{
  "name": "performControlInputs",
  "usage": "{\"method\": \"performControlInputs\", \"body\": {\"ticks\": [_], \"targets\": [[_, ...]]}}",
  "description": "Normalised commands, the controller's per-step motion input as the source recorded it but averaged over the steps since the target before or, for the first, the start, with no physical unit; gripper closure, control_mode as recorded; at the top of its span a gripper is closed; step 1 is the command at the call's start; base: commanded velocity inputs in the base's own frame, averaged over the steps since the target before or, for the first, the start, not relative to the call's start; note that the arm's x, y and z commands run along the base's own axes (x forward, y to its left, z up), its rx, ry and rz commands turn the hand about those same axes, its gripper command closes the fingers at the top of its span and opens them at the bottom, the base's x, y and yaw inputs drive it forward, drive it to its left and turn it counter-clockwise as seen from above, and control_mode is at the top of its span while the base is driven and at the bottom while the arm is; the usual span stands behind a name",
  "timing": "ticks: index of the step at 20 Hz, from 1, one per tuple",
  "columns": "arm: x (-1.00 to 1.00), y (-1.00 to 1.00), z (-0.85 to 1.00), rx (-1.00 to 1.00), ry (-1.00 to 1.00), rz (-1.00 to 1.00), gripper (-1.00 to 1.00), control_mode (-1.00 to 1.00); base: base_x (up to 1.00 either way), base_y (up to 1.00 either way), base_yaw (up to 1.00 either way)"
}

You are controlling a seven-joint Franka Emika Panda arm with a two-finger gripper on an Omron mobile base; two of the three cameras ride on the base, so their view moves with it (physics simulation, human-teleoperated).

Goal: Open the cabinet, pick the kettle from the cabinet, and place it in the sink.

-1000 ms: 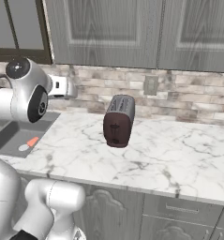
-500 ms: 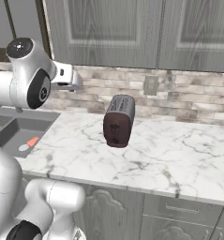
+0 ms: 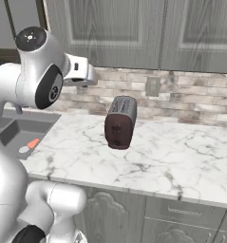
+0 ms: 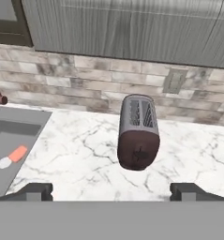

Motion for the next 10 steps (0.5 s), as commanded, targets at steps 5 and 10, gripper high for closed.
{"method": "performControlInputs", "body": {"ticks": [5, 10], "targets": [[-0.27, -0.50, 0.07, 0.00, -0.19, 0.00, -1.00, -1.00, 0.00, 0.00, 0.00], [-0.08, -0.45, 0.14, 0.02, -0.11, -0.07, -1.00, -1.00, 0.00, 0.00, 0.00]]}}
